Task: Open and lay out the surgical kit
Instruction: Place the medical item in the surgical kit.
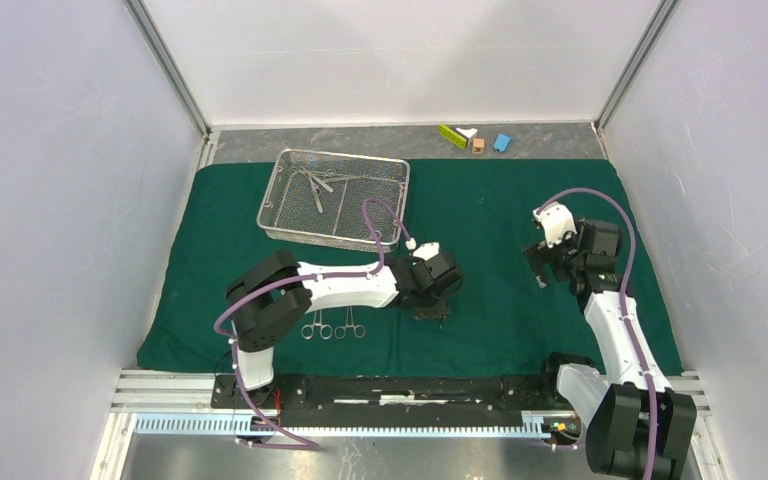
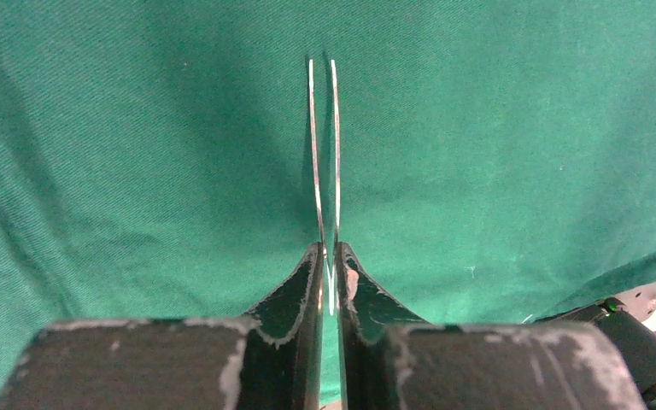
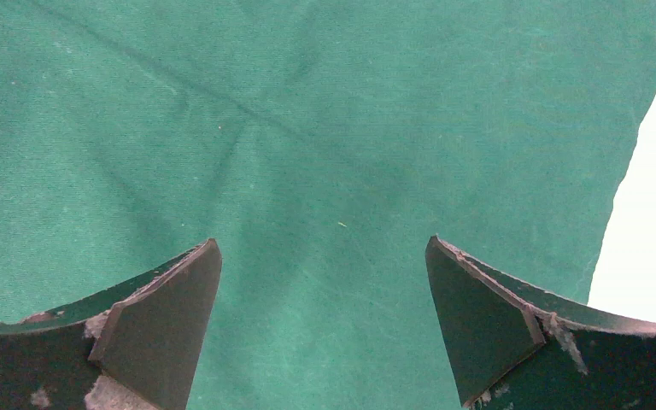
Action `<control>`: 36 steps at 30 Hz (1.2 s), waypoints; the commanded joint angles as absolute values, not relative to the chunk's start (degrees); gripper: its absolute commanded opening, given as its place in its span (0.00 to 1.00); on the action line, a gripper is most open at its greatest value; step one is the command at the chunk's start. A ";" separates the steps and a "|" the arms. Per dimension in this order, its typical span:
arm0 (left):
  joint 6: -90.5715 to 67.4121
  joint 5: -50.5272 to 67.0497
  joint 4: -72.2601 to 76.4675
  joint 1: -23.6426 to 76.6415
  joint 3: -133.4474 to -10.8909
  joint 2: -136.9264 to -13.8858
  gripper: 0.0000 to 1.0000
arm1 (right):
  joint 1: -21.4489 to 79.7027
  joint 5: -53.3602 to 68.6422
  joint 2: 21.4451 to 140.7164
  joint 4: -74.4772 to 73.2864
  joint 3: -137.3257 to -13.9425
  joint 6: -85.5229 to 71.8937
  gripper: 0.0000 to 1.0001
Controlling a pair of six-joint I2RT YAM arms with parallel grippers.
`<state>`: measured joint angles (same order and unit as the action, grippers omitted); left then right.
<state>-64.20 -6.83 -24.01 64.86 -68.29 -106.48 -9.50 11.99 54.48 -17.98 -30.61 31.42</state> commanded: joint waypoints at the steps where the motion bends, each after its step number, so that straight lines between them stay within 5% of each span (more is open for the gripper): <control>1: -66.59 -5.94 -21.11 65.38 -67.85 -108.58 0.15 | -9.67 13.09 54.54 -17.50 -30.41 32.07 0.97; 31: -64.21 -7.27 -18.71 65.49 -64.11 -103.91 0.24 | -9.67 13.61 55.26 -17.74 -30.50 32.19 0.97; 36: -58.33 -10.35 -20.30 65.48 -65.70 -100.17 0.33 | -9.67 15.09 54.87 -18.43 -32.05 31.29 0.97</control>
<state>-63.68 -6.24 -18.85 65.08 -64.42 -105.32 -9.50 13.10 55.22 -18.24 -30.61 31.81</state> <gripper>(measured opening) 0.293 0.975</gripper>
